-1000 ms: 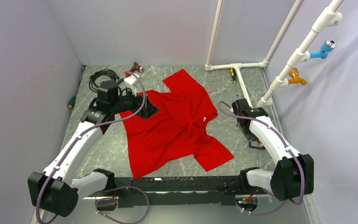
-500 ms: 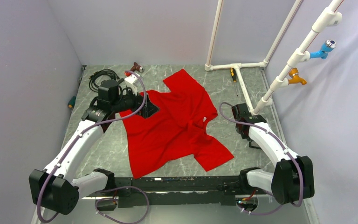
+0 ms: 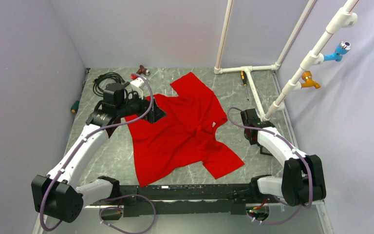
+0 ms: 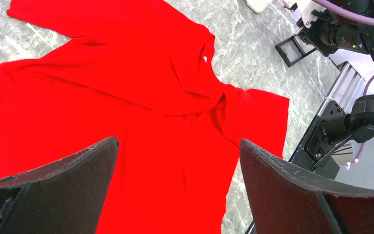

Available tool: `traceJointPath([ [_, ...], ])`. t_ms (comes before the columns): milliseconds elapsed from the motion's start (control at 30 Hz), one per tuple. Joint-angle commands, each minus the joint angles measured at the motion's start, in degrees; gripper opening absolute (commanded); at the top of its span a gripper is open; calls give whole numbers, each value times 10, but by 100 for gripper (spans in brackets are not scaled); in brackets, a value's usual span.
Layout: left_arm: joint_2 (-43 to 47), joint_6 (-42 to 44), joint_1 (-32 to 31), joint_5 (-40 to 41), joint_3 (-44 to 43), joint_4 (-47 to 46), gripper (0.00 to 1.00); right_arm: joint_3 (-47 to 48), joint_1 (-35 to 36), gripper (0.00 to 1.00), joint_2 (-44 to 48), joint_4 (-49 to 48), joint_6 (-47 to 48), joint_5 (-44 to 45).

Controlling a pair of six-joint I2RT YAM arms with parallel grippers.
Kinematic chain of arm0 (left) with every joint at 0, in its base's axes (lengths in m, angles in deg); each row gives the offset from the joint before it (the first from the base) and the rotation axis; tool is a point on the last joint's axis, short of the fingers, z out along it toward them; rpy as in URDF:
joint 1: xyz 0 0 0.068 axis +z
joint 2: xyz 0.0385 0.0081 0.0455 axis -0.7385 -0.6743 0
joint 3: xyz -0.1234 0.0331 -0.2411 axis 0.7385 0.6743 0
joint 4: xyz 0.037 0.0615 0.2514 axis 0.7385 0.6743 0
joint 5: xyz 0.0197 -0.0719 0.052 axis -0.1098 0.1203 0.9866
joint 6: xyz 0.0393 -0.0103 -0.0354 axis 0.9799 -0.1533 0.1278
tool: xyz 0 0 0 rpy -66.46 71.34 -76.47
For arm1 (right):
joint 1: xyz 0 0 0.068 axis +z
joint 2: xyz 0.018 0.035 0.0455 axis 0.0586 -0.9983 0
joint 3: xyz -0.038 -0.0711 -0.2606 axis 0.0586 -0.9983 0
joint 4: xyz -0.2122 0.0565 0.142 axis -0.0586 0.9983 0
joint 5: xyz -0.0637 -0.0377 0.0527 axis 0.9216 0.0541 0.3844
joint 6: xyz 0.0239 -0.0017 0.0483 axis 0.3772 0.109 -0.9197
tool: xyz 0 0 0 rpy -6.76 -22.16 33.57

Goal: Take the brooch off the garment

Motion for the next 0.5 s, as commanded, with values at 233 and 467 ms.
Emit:
traceJointPath([
  [233, -9, 15, 14, -22, -24, -13, 99, -5, -2, 0, -39, -28, 10, 28],
  [467, -16, 8, 19, -38, -28, -23, 100, -29, -2, 0, -44, -61, 34, 39],
])
